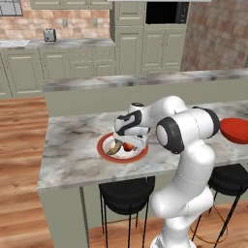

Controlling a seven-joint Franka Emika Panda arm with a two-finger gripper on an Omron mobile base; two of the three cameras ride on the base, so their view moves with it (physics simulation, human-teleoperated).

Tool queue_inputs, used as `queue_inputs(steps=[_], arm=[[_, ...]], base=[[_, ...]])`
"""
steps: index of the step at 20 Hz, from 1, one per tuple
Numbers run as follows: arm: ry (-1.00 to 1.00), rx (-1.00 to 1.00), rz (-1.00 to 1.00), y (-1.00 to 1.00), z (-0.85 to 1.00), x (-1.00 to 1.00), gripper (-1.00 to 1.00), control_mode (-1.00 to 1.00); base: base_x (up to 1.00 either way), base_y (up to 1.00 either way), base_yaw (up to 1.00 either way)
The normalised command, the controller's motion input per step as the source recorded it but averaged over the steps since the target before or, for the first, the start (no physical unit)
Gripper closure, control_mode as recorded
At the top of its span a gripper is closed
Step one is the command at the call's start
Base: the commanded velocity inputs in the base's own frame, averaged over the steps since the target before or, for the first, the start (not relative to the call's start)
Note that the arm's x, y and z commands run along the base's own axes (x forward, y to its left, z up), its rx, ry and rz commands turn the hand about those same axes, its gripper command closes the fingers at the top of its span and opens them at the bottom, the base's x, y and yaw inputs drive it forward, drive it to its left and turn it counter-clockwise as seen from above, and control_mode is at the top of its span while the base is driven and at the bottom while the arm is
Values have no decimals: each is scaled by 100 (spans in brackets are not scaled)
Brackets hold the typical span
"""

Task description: Take the fruits from the plate on the dining counter and place two fruits in each bowl.

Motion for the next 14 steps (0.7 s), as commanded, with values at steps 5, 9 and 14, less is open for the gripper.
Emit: queue_inputs(steps=[5, 9, 14], arm=[[0, 0, 0, -3, -10, 0, 100, -100], [-5, 1, 0, -10, 6, -7, 100, -100], [-6, 6, 0, -13, 67, -33, 100, -100]], base=[[0, 0, 0], [0, 0, 0], [0, 0, 0]])
